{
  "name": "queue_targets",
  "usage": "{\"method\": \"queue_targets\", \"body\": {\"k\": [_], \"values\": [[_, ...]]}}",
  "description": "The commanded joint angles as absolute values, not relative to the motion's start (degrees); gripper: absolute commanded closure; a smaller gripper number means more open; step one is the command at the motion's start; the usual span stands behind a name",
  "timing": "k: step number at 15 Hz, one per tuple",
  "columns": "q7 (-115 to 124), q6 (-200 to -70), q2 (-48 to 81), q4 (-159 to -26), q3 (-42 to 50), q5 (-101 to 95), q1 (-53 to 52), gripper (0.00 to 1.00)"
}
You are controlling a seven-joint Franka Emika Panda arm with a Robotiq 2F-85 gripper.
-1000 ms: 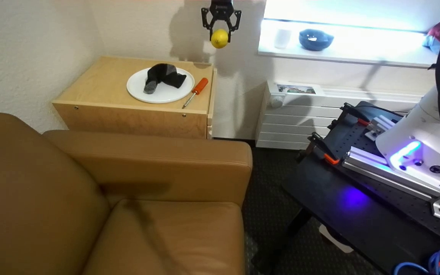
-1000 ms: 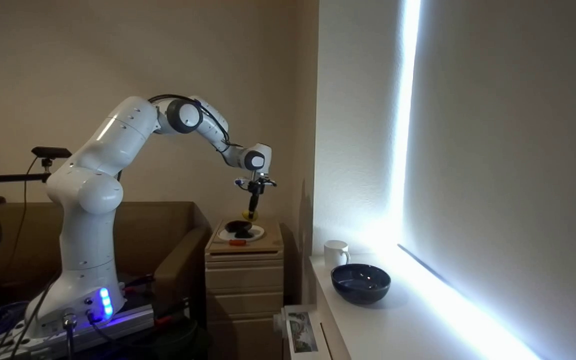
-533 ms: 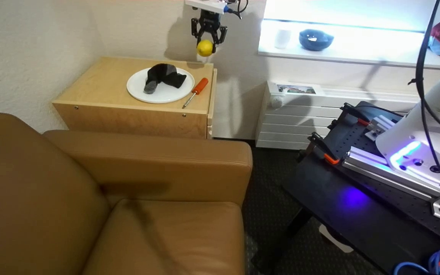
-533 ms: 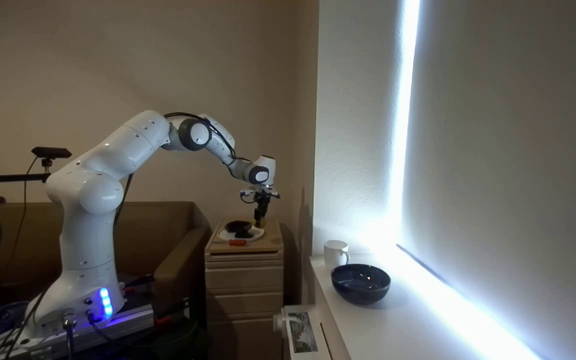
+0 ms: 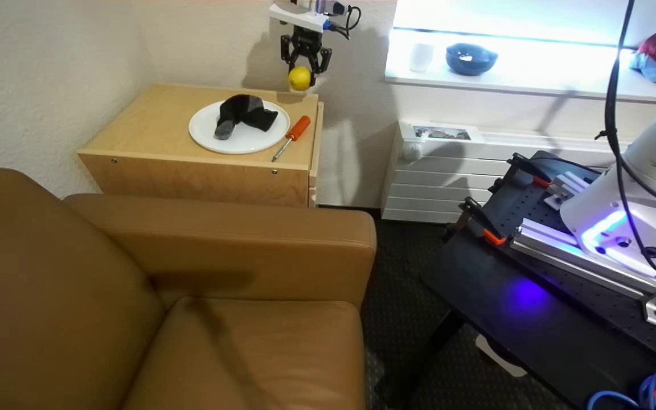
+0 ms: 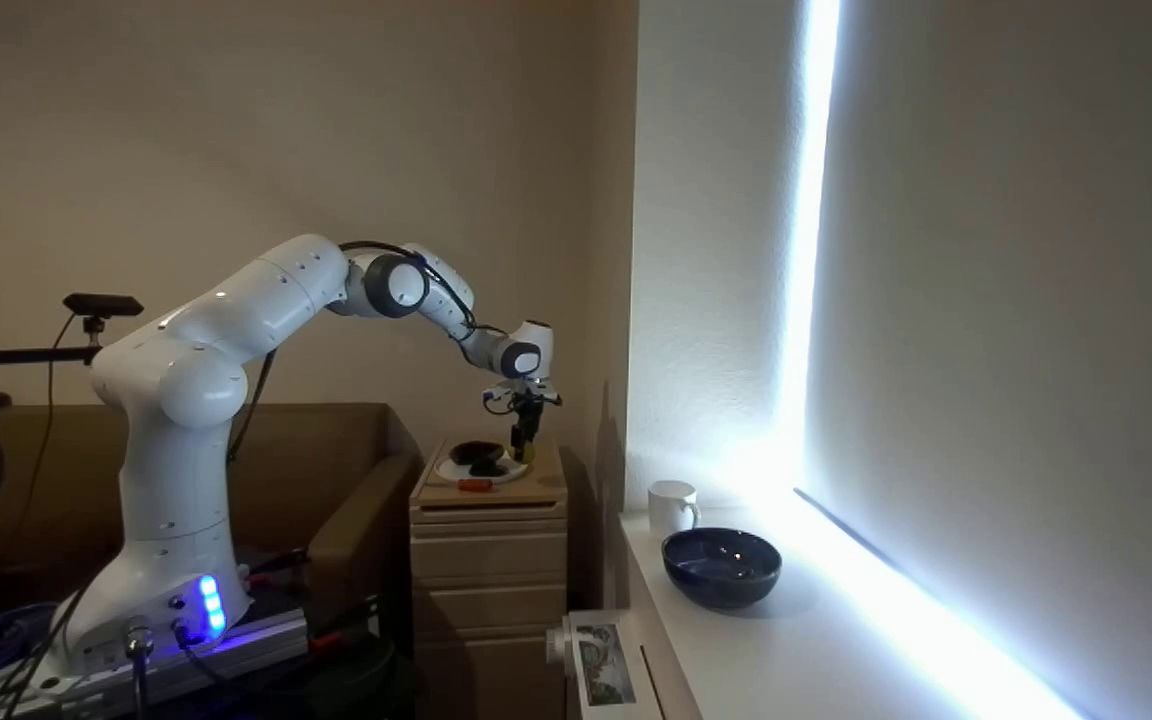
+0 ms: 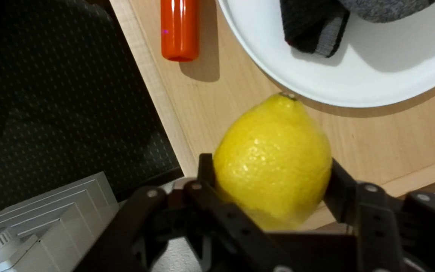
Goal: Remove the lemon from the bowl and place it on the nightstand
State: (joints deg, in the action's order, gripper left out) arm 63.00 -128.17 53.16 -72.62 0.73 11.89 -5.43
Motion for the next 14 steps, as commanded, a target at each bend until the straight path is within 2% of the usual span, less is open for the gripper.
{"method": "queue_targets", "body": {"k": [1, 14], "values": [[64.53, -128.52, 55.0, -71.25, 2.3, 11.04, -6.28, 0.56], [71.11, -131.62, 62.39, -64.78, 3.52, 9.14, -8.64, 0.56]]}}
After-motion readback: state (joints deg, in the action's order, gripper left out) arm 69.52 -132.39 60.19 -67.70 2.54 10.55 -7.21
